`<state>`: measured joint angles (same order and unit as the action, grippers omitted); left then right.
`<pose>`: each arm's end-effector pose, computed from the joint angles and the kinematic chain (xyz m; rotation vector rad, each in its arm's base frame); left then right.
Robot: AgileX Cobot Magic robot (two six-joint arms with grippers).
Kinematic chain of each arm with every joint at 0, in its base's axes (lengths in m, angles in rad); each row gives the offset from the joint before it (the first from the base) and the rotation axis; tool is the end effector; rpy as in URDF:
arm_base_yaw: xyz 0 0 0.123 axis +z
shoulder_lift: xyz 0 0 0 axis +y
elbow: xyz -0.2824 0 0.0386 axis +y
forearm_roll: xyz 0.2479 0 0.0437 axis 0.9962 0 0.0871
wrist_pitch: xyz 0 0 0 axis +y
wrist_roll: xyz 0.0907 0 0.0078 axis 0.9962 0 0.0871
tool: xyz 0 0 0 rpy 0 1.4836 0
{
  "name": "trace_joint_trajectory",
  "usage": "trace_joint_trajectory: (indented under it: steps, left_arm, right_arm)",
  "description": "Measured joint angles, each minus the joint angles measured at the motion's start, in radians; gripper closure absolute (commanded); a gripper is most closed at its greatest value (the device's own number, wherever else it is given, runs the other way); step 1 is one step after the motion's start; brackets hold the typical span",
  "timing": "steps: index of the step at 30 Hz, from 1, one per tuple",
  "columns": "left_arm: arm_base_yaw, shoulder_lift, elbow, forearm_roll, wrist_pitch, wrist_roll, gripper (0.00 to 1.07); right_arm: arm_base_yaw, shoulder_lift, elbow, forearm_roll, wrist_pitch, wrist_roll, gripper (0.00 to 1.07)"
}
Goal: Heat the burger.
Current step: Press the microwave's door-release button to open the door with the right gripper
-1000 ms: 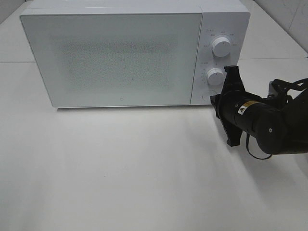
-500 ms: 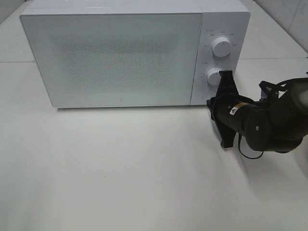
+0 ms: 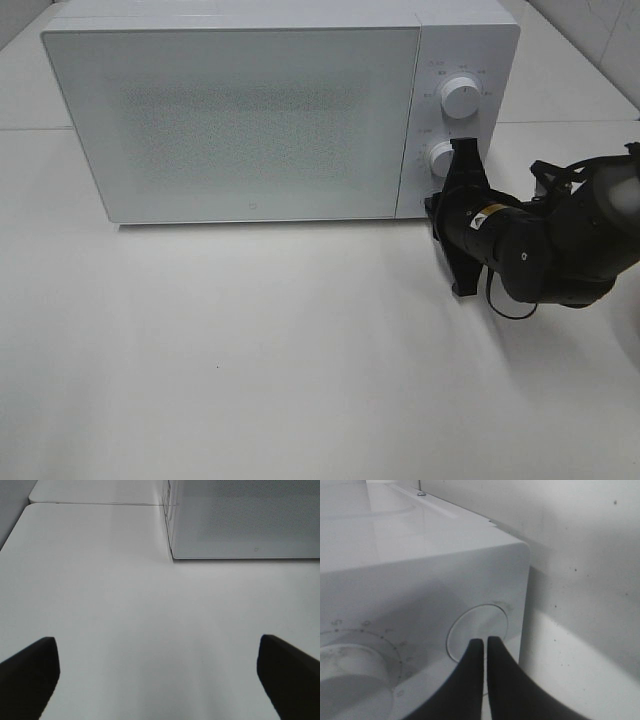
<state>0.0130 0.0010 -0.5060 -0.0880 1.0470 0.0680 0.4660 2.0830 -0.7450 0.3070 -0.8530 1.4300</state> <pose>-0.0049 -0.0070 0.2802 0.0592 2.0221 -0.0537 0.3243 0.1399 0.0827 1.3257 1.7106 1.0890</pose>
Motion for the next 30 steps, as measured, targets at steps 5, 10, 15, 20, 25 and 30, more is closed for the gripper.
trace_joint_trajectory:
  steps: [5,10,15,20,25,30]
  left_arm:
    - [0.000,0.000,0.000,0.000,0.000,0.000,0.02]
    - [0.000,0.000,0.000,0.000,0.000,0.000,0.02]
    - [0.000,0.000,0.000,0.000,0.000,0.000,0.02]
    - [0.000,0.000,0.000,0.000,0.000,0.000,0.02]
    - [0.000,0.000,0.000,0.000,0.000,0.000,0.02]
    - [0.000,0.000,0.000,0.000,0.000,0.000,0.02]
  right_arm:
    - [-0.006,0.000,0.000,0.013,0.003,-0.025,1.07]
    - [-0.008,0.000,0.000,0.015,0.003,-0.027,1.07]
    - [-0.010,0.000,-0.012,0.015,0.004,-0.028,1.07]
    - [-0.010,0.017,-0.034,0.003,0.022,-0.028,1.07]
    - [-0.010,0.025,-0.038,-0.001,0.022,-0.028,1.07]
    - [-0.010,0.025,-0.038,0.006,0.002,-0.028,1.07]
